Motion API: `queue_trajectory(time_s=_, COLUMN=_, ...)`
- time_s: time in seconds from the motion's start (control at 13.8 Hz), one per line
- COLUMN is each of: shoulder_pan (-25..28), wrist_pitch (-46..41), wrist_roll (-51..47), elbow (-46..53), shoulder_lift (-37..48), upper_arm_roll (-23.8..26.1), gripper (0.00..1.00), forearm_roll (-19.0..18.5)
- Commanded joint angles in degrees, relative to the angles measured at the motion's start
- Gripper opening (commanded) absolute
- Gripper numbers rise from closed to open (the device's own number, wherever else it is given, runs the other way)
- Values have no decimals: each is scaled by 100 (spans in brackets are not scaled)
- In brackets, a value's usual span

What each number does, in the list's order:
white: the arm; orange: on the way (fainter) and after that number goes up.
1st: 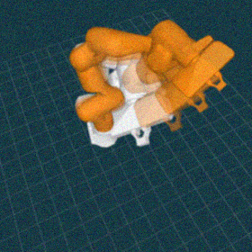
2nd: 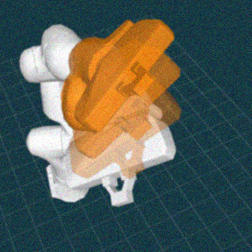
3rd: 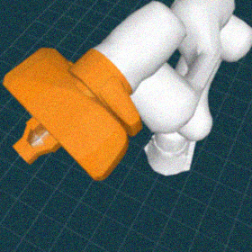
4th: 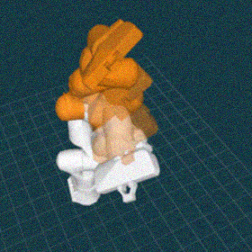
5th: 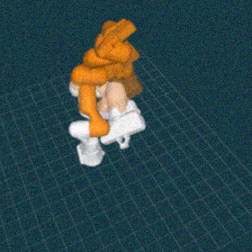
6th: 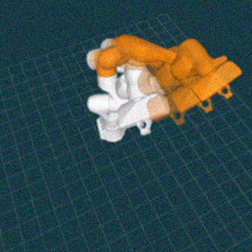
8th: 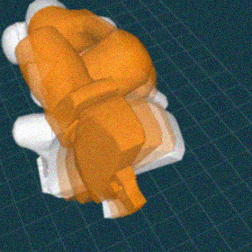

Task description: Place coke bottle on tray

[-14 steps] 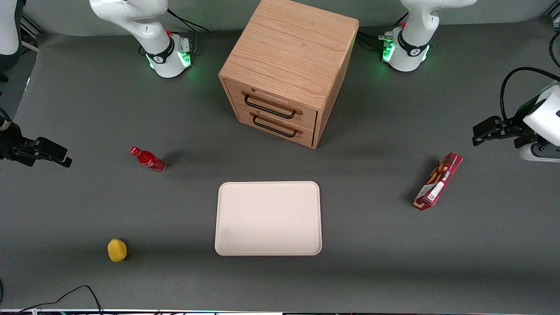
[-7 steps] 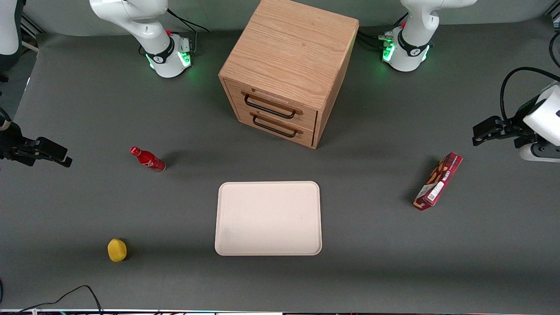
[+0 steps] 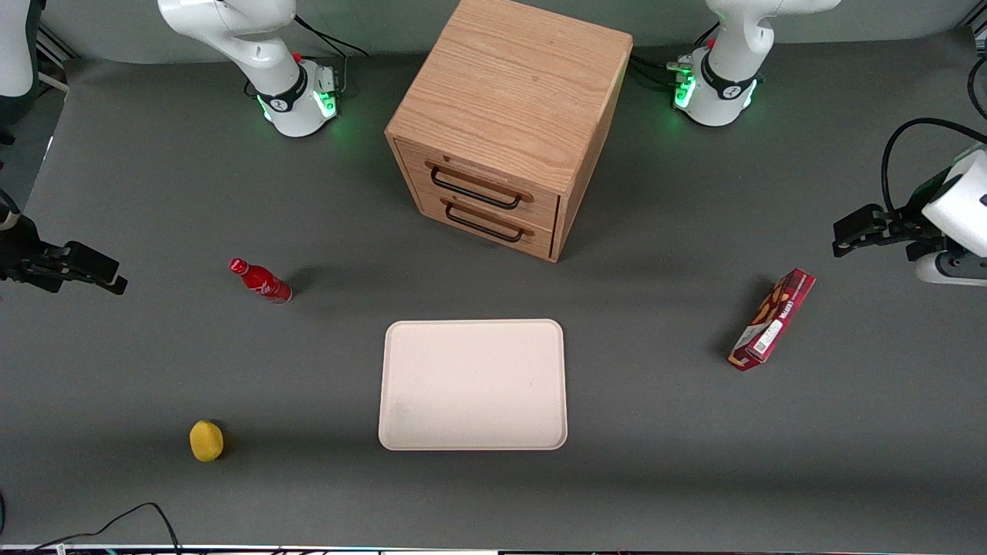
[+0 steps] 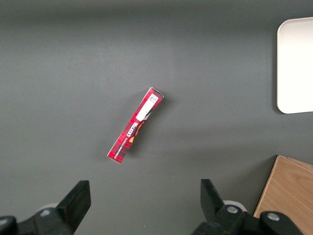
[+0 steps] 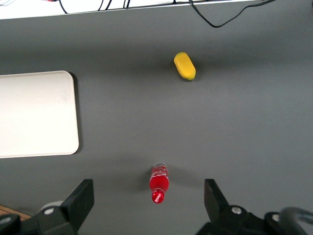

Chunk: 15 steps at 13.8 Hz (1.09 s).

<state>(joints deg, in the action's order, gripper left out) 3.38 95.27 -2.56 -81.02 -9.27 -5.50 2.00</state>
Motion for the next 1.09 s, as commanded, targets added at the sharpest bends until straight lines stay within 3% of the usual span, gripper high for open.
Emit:
queue_trajectory(time_s=0.0, shoulder_pan=14, wrist_pitch=-105, wrist_roll=124, elbow=34, shoulder_lift=4, upper_arm_roll=-4, gripper=100, forearm_roll=28)
queue_trajectory(time_s=1.02, shoulder_pan=5, wrist_pitch=-97, wrist_roll=159, elbow=-141, shoulder_lift=22, upper_arm_roll=5, gripper=100, forearm_roll=19)
